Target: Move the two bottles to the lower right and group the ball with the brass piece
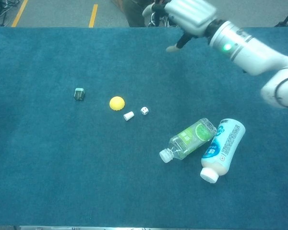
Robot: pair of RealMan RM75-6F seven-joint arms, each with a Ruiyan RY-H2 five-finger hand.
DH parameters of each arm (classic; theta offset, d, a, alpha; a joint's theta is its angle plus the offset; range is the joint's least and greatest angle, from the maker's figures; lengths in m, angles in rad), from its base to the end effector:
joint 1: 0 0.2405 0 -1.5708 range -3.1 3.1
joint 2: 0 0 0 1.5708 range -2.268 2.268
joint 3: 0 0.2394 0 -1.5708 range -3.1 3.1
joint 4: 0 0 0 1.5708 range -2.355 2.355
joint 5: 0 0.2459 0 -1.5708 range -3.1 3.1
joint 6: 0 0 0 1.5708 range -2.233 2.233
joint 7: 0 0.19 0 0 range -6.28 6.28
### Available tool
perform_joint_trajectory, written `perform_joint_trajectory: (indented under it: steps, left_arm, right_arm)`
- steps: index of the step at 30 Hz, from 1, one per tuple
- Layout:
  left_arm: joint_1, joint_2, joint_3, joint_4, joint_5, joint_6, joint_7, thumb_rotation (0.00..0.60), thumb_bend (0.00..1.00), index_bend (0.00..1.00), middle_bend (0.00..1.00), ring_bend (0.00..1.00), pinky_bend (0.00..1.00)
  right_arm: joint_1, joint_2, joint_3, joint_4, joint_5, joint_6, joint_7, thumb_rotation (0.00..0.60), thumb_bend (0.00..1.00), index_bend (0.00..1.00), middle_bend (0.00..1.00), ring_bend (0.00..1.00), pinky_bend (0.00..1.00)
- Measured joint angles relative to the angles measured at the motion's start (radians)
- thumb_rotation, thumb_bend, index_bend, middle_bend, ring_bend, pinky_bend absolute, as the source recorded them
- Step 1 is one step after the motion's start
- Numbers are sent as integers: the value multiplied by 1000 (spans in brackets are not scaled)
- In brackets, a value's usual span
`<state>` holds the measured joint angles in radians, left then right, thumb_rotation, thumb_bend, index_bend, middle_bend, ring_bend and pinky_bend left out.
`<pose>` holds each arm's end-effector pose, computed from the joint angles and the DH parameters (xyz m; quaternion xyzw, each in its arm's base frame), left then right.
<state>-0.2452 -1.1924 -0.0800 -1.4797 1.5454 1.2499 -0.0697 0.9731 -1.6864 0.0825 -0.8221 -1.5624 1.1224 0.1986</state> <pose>-0.2990 0.2851 0.0726 -0.6686 -0.3905 -0.3752 0.5096 -0.0874 -0.4666 -0.0361 0.7791 -0.1677 0.4730 0.3757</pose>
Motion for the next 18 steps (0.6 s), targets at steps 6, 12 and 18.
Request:
perform_joint_trajectory:
  steps: [6,12,18]
  left_arm:
    - [-105,-84,-16,66,-13,-111,-1,600,50,392,97,88,199]
    - [-160,-130,-22,114,-28,-170,-68,600,113,408,70,62,173]
    - [-220,-150,-31,149,-50,-249,-165,600,160,413,25,11,131]
  right_arm:
    - [-72,202,32,-336,49,42,-189,600,0,231,429,317,399]
    - [-167,400,47,-637,99,94,-407,600,0,231,429,318,399]
    - [-259,527,55,-817,138,147,-549,600,0,242,429,317,399]
